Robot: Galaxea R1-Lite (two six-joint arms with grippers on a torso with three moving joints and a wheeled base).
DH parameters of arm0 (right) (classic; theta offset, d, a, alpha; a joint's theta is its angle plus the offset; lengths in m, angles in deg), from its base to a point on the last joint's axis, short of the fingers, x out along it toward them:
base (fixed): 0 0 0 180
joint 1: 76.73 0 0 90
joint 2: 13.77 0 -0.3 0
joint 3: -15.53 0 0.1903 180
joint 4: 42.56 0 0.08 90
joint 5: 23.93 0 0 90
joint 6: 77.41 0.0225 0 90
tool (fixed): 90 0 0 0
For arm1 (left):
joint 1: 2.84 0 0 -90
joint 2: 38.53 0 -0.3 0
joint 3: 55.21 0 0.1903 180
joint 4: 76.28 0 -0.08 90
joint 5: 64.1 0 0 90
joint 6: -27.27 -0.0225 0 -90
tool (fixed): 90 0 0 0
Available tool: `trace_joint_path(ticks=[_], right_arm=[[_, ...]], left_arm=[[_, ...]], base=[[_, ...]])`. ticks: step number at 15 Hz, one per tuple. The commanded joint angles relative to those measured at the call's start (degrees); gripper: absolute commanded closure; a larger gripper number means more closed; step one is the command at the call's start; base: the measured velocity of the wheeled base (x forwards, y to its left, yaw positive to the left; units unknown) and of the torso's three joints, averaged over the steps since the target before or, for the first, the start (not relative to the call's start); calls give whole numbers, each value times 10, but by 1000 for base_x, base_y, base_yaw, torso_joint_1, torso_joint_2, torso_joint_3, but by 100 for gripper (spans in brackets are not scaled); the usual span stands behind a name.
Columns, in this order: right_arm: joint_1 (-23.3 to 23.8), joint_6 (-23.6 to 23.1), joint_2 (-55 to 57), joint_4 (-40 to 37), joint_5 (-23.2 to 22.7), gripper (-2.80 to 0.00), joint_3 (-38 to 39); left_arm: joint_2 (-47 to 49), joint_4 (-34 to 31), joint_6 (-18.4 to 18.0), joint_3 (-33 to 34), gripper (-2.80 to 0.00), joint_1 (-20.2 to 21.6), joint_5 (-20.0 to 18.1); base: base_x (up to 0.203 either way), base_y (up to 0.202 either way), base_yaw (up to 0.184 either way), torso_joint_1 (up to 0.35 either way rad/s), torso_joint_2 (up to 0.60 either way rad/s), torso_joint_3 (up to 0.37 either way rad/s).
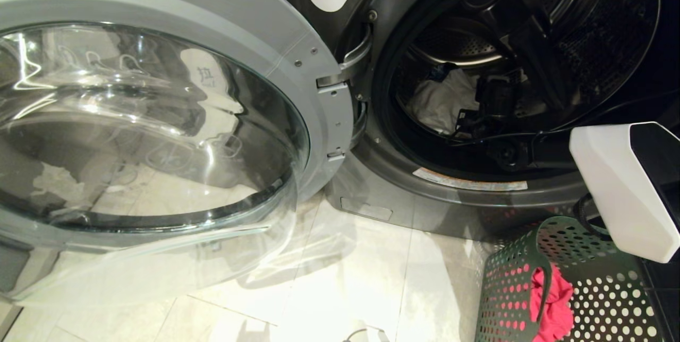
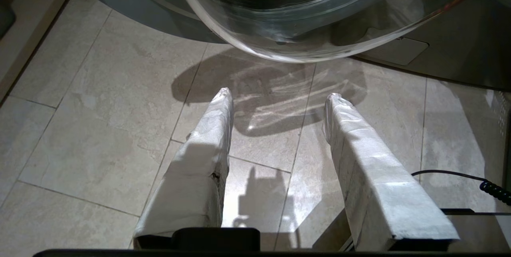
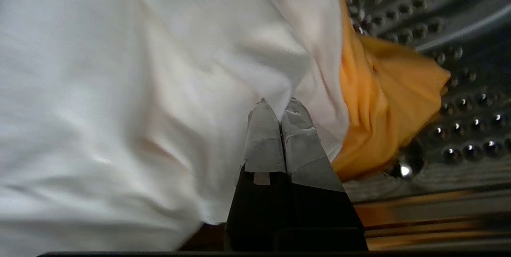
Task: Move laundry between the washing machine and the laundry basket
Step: Place the clothes into the washing machine
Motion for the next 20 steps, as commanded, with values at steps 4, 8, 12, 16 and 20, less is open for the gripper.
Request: trace_joint_path(ticks=[4, 8, 12, 16, 20], right_arm=[[-16, 9, -46, 0, -33, 0, 0], [-32, 35, -75, -35, -31, 0, 3], [-45, 39, -90, -42, -29, 0, 6], [-51, 37, -154, -54, -28, 0, 86], [-68, 38, -306, -55, -29, 0, 249]], left_arm=[[1, 0, 0, 0, 0, 0, 0], [1, 0, 0, 0, 0, 0, 0], [1, 0, 0, 0, 0, 0, 0], [1, 0, 0, 0, 0, 0, 0], [1, 0, 0, 0, 0, 0, 0]], base=[[0, 0, 0, 0, 0, 0], [0, 0, 0, 0, 0, 0], [0, 0, 0, 0, 0, 0], [0, 0, 0, 0, 0, 0], [0, 0, 0, 0, 0, 0]])
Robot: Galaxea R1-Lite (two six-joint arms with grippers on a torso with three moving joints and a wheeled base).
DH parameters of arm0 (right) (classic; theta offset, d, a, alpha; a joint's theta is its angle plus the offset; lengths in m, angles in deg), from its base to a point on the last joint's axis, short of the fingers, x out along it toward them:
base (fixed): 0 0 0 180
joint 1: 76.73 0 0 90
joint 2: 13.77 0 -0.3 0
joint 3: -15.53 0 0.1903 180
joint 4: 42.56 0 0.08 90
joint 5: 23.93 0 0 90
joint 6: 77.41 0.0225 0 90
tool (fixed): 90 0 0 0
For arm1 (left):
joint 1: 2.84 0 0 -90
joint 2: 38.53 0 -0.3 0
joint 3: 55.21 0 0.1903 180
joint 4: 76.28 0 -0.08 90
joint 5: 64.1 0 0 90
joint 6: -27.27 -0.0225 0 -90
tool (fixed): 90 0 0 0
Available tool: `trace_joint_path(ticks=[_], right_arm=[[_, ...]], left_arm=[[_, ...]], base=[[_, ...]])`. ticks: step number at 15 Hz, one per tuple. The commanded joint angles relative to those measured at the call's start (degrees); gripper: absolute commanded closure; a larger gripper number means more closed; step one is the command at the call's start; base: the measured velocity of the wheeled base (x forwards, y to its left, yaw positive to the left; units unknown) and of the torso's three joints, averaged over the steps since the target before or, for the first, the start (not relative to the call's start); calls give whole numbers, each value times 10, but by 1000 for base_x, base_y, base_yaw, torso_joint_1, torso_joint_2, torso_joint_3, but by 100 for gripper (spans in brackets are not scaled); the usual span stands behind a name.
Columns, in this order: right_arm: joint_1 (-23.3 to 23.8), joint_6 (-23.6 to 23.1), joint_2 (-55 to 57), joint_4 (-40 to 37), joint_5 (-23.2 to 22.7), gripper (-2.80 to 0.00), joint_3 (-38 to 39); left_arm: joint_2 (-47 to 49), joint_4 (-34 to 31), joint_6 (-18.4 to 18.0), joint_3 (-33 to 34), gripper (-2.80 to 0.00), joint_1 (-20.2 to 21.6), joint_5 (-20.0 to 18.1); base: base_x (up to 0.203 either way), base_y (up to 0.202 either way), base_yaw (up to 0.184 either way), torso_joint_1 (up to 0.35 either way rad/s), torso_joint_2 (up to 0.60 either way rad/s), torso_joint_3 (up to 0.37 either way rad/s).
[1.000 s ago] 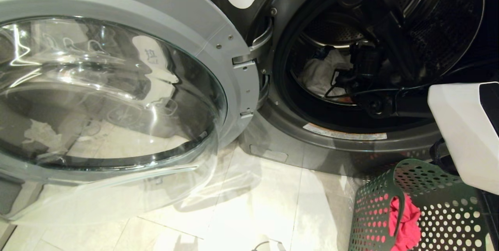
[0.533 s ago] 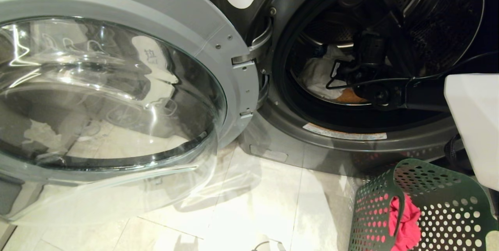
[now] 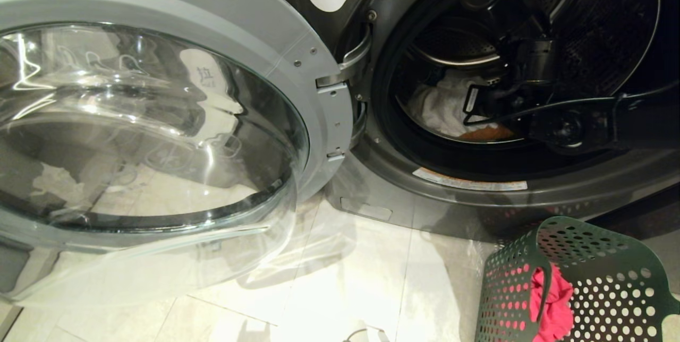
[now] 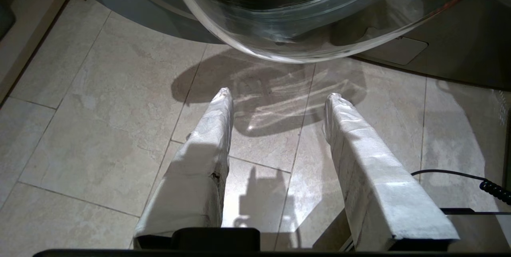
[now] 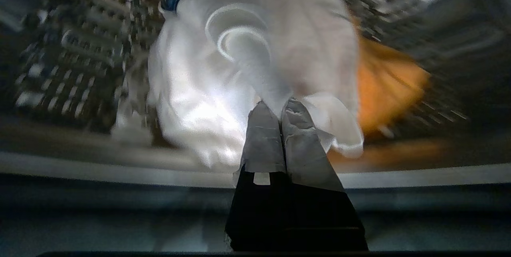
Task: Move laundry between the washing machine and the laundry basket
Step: Place the clothes into the washing machine
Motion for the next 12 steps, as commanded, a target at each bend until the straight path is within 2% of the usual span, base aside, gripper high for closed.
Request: trace_joint_path(ticks=[1, 7, 10, 12], right_arm=[[-12, 0, -105, 0, 1, 0, 71], [-79, -5, -362, -105, 1, 0, 298], [-102, -19, -452, -162, 1, 0, 376], [-107, -22, -487, -220, 2, 0, 396]], left_arm=[[1, 0, 0, 0, 0, 0, 0], [1, 0, 0, 0, 0, 0, 0], [1, 0, 0, 1, 0, 0, 0], [1, 0, 0, 0, 0, 0, 0]], base=[[0, 0, 0, 0, 0, 0], [0, 0, 0, 0, 0, 0], [0, 0, 0, 0, 0, 0], [0, 0, 0, 0, 0, 0]])
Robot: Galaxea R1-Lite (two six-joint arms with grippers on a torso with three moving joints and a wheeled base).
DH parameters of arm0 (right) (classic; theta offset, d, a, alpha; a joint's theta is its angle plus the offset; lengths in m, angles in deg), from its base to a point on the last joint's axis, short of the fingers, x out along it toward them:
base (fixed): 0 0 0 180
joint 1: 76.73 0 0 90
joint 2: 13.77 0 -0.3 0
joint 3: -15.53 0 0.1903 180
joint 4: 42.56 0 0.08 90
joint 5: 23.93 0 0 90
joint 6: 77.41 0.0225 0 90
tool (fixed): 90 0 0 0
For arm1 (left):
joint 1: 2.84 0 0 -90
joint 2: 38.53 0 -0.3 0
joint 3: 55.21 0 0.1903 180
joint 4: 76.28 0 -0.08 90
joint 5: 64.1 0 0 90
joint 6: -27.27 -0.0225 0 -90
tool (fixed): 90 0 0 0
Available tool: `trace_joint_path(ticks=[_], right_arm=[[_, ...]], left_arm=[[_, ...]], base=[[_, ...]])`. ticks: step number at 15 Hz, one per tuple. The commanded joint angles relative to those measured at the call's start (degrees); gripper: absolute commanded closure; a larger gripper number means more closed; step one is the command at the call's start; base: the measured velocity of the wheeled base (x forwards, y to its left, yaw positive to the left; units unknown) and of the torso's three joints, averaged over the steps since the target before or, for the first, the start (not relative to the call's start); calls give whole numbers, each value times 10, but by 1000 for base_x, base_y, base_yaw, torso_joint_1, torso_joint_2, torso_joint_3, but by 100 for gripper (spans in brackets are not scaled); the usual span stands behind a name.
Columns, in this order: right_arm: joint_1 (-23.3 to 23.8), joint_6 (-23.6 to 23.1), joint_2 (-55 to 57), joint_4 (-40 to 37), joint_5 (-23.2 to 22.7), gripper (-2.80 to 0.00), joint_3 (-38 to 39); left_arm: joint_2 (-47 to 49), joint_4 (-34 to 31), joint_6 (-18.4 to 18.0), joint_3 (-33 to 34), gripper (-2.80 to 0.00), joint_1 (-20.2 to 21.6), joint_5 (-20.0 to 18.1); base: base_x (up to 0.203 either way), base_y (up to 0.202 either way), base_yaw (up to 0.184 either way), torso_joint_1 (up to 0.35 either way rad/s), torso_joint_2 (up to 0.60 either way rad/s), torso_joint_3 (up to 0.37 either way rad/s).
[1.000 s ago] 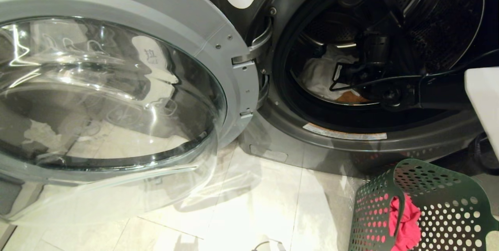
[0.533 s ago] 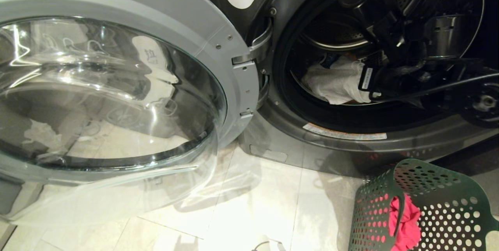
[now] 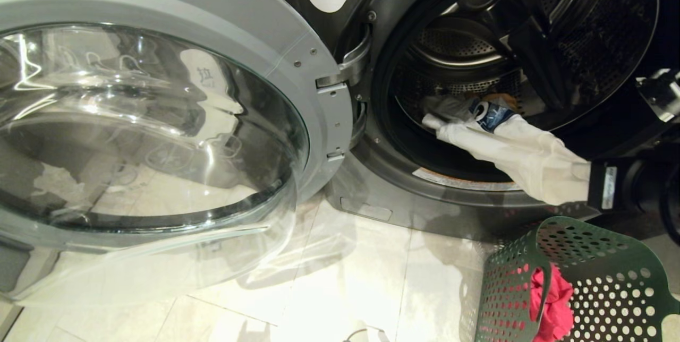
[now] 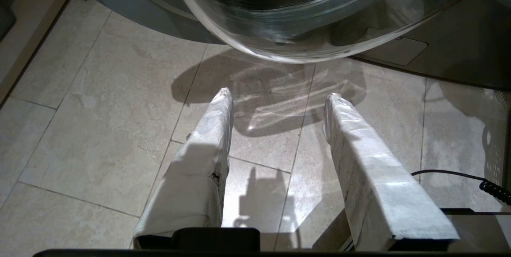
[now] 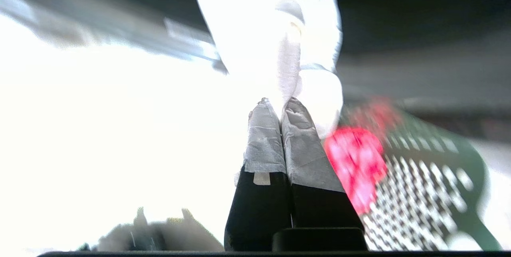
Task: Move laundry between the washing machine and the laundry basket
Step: Place the clothes into the washing machine
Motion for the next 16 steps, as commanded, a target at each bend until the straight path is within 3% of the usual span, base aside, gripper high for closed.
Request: trace_joint_path(ticks=[1, 4, 9, 16], right_arm=[[-4, 0, -52, -23, 2, 0, 20], [-5, 2, -52, -23, 33, 0, 37], [-10, -7, -71, 8, 33, 0, 26], [-35, -73, -159, 9, 58, 0, -5]], left_arm=[[1, 0, 0, 0, 0, 0, 0], [1, 0, 0, 0, 0, 0, 0], [1, 0, 0, 0, 0, 0, 0], [1, 0, 0, 0, 0, 0, 0]], base=[[0, 0, 0, 0, 0, 0], [0, 0, 0, 0, 0, 0], [0, 0, 0, 0, 0, 0], [0, 0, 0, 0, 0, 0]])
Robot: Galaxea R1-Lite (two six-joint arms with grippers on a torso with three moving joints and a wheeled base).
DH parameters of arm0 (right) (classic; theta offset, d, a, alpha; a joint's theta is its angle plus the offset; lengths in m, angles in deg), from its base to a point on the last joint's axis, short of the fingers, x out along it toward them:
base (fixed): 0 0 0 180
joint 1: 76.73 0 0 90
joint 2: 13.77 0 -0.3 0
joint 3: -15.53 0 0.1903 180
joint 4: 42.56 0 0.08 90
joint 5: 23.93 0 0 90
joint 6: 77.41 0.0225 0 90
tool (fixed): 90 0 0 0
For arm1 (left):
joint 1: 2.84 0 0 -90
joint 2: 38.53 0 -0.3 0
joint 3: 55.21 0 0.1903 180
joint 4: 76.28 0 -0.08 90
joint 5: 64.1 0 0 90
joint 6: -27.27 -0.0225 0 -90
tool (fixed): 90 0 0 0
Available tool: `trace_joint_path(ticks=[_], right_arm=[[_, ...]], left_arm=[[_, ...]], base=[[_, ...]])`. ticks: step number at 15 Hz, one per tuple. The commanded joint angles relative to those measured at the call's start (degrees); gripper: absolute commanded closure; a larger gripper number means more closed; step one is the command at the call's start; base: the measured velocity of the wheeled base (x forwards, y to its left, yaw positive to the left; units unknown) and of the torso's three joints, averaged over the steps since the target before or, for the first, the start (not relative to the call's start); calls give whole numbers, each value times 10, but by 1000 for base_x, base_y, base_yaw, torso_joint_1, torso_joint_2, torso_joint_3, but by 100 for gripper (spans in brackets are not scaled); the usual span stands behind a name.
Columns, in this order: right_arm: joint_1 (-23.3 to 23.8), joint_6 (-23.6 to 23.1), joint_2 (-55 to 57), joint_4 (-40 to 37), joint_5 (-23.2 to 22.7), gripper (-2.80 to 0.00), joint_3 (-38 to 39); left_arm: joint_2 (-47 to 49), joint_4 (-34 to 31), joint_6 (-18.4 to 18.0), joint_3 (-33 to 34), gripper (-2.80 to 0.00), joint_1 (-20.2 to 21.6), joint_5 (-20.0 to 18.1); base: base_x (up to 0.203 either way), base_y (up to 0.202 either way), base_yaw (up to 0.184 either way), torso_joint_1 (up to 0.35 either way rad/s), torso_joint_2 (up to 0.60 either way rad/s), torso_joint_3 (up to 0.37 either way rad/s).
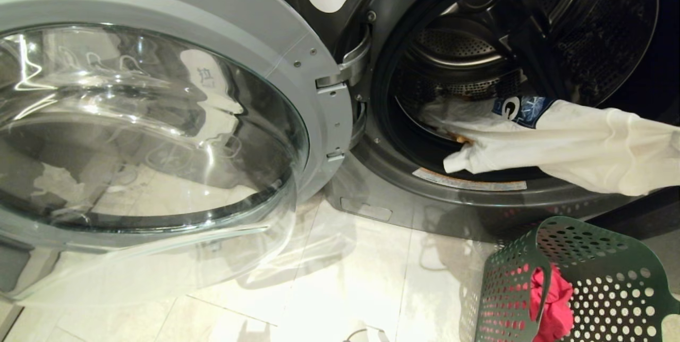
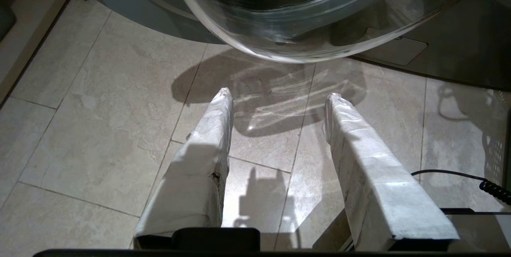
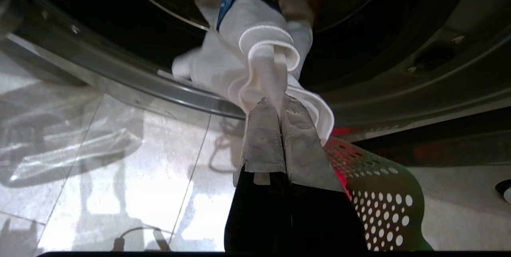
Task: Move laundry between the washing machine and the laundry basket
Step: Place the clothes into the washing machine
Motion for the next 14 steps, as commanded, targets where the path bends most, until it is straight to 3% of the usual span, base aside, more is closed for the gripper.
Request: trace_joint_path(ticks=[1, 8, 14], right_arm=[[-18, -2, -29, 0, 13, 0, -10], [-37, -14, -49, -2, 55, 0, -101], [-32, -14, -79, -12, 57, 0, -142]], left_arm=[[1, 0, 0, 0, 0, 0, 0], [1, 0, 0, 0, 0, 0, 0], [1, 0, 0, 0, 0, 0, 0]], base=[[0, 0, 0, 0, 0, 0], [0, 0, 0, 0, 0, 0], [0, 0, 0, 0, 0, 0]])
